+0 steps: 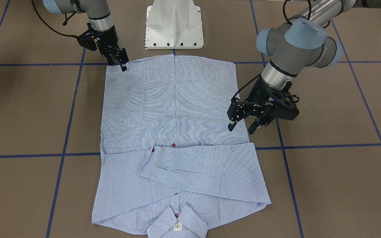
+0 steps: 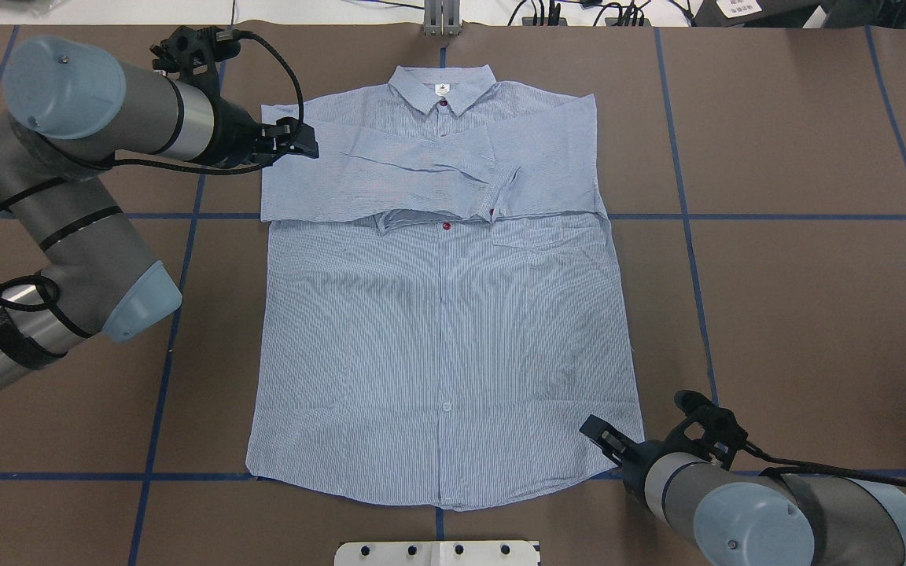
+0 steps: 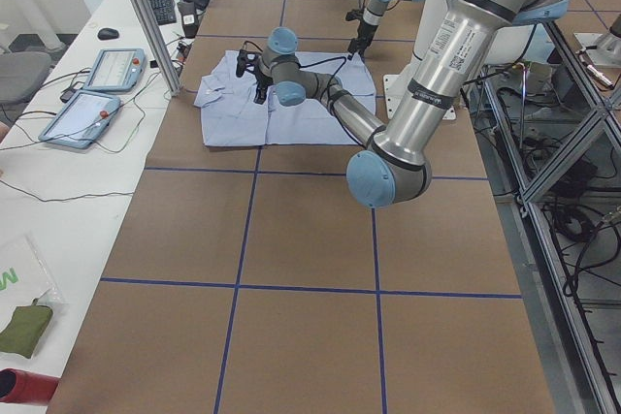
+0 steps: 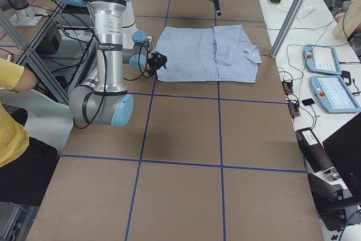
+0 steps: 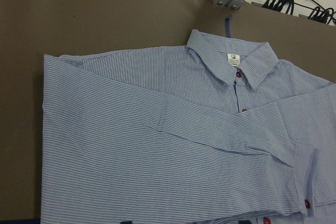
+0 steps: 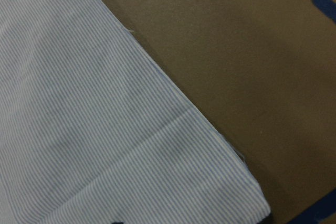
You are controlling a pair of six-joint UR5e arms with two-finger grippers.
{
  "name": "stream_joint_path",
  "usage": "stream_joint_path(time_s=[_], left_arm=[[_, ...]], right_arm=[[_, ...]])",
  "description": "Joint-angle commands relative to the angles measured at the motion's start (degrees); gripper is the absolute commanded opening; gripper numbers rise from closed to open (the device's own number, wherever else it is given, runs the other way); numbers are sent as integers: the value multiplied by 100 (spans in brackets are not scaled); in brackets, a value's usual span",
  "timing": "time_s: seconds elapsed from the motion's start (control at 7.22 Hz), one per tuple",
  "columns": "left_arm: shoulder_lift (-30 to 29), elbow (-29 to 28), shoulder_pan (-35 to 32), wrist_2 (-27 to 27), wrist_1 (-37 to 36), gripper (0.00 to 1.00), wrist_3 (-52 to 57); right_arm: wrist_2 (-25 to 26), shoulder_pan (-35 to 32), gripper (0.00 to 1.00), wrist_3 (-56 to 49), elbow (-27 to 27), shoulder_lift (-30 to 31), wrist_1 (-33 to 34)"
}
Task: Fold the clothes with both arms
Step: 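Release the sleeve and withdraw the left gripper while the right gripper moves to the hem, then move the left gripper down to the hem corner nearest the robot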
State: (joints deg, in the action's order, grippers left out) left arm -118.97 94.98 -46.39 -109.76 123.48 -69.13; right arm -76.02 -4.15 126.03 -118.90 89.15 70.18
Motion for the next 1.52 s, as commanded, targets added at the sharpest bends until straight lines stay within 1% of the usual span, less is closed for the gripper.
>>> stream_joint_path(time_s=[0.0,0.14,0.55,0.69,0.97,1.11,1.39], left_arm=[[14,29,-2,-1,1,77,-13],[22,21,-2,-1,1,77,-13],[40,29,7,-1,1,77,-13],[40,29,7,-1,1,77,-13],[40,21,7,-1,10,77,-13],[40,21,7,-1,1,77,-13],[49,21,7,-1,10,77,-13]], right_arm=[[-9,2,83,1,-168,242,5],[-9,10,83,1,-134,330,5],[-9,37,83,1,-116,340,5],[-9,46,78,1,-99,331,5],[-1,46,65,1,-63,296,-4],[-1,46,54,1,-63,287,-4],[-1,37,9,10,-72,287,-4]])
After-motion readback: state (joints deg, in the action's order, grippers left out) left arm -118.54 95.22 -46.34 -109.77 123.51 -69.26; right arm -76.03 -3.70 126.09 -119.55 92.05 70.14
